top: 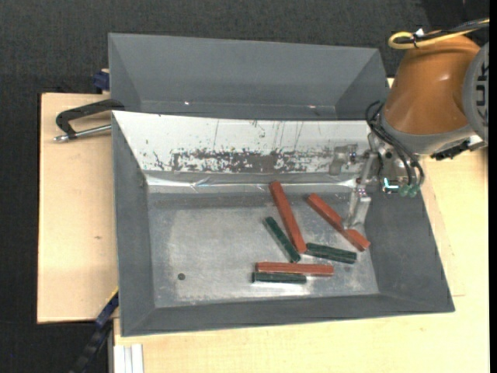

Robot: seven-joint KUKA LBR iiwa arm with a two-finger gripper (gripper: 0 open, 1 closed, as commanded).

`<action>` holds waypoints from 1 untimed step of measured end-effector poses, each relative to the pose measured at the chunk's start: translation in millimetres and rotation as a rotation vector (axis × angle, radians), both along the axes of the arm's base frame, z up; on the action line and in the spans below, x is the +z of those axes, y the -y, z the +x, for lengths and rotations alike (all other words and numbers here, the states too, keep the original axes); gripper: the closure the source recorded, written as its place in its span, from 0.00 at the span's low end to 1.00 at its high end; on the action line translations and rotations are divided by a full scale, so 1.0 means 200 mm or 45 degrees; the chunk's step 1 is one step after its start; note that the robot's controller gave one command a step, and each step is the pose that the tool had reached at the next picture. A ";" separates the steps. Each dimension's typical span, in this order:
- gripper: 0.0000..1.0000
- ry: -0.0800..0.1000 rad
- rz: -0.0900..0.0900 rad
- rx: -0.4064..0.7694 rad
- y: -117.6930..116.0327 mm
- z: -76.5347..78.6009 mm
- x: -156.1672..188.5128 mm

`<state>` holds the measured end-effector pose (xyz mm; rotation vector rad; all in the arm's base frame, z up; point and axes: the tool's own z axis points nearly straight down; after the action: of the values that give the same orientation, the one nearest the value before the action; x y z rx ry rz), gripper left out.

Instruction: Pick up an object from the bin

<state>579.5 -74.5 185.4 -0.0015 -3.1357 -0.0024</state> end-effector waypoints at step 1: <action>0.00 0.010 -0.001 0.002 0.00 0.01 0.02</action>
Offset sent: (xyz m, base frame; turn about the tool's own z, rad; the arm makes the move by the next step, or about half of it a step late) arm -0.0432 -0.0389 -0.0880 0.0073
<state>581.3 -74.4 189.5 0.0008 -3.1434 -0.0007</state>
